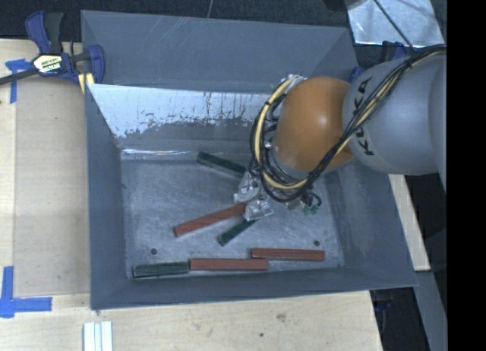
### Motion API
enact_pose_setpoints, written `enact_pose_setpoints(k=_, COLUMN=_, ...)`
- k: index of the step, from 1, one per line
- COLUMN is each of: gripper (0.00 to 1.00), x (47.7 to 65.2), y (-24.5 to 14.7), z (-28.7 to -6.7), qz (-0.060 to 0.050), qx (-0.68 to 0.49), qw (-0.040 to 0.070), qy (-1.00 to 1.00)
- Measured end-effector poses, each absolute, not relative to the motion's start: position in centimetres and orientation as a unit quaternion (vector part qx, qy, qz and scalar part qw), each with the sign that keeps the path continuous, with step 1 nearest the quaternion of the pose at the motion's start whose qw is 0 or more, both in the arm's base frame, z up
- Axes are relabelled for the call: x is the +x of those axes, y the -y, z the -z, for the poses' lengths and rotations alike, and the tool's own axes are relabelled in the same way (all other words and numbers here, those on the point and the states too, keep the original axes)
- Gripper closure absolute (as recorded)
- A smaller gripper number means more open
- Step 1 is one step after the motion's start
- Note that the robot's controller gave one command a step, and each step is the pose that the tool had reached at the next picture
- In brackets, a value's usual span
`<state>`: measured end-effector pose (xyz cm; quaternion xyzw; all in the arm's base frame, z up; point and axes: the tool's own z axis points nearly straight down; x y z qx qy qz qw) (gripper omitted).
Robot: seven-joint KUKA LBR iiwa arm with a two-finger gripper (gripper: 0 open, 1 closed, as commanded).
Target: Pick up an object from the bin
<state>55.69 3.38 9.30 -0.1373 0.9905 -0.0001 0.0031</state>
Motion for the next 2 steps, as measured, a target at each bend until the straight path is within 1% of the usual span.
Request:
enact_pose_setpoints(k=1, gripper=1.0, x=56.2, y=-3.6, z=-11.7, qz=0.0, qx=-0.138, qw=0.0, qy=-0.99)
enact_pose_setpoints(k=2, gripper=1.0, x=51.7, y=-6.5, z=-24.5, qz=0.0, qx=-0.146, qw=0.001, qy=-0.989)
